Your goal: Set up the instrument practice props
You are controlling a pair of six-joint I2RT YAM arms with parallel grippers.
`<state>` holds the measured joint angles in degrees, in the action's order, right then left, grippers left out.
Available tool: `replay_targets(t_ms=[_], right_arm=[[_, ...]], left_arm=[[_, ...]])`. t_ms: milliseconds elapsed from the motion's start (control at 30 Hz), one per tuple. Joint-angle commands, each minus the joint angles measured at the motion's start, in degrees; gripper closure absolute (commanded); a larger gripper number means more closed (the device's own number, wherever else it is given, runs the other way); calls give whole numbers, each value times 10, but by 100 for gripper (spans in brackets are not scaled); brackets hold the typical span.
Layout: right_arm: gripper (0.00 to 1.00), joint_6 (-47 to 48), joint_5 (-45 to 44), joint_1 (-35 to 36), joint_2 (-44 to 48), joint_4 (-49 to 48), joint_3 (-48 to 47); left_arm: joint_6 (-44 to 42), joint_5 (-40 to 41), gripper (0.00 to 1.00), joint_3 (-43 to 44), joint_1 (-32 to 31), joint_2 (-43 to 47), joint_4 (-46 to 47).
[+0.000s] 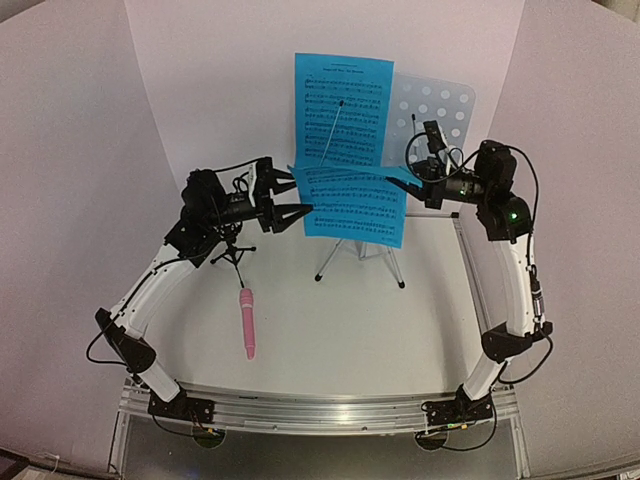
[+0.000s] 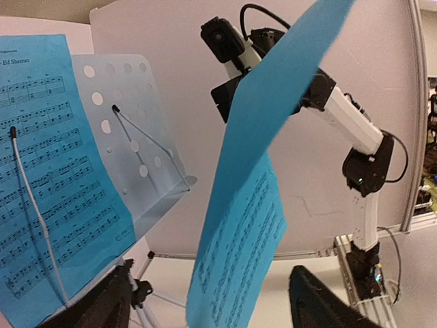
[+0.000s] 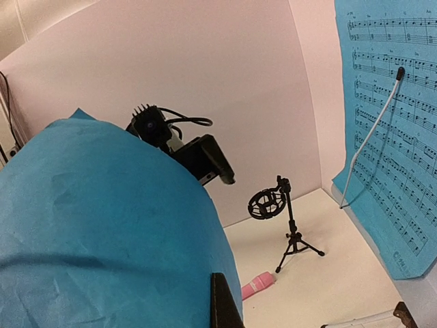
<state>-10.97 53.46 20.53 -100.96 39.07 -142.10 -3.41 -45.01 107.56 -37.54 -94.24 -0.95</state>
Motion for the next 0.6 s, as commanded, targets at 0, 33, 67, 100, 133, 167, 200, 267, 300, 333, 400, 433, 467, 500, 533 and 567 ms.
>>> replay_targets(t_ms=[0,33,67,100,133,167,200,267,300,333,400,433,467,500,533,567], right_arm=[[100,-28,18,-3,-5,-35,-1],[100,-32,17,-4,-5,-37,0],[100,-36,16,-5,-5,-37,1],[100,-40,15,-7,-4,-38,3],[100,-44,15,-9,-4,-39,5],[100,-47,16,-11,-4,-41,8],[100,-51,18,-13,-4,-42,11],[100,-56,22,-14,-6,-44,16],[100,-60,24,-14,-7,-45,16],[100,-63,25,-14,-8,-46,17],[100,-68,31,-14,-8,-47,20],[100,-69,33,-14,-6,-48,22],[100,-69,35,-14,-5,-48,26],[100,-70,37,-14,-2,-49,30],[100,-70,38,-14,0,-49,35],[100,-70,38,-14,3,-50,40]], left_arm=[[36,-9,48,39,-17,-11,29],[50,-9,62,38,-17,-9,30],[59,-10,73,35,-17,-8,32],[69,-10,80,32,-17,-6,33],[79,-11,88,29,-17,-4,34],[90,-12,93,29,-18,-3,33],[97,-13,96,29,-19,-4,31],[100,-12,99,32,-24,-6,20],[101,-10,99,32,-25,-7,16],[104,-9,99,33,-26,-8,14],[105,-1,99,34,-26,-9,5],[102,2,100,33,-26,-9,-4],[100,4,100,33,-26,-9,-5],[100,6,100,33,-26,-9,-4],[101,7,100,33,-26,-9,-3],[103,6,100,33,-26,-9,-2]])
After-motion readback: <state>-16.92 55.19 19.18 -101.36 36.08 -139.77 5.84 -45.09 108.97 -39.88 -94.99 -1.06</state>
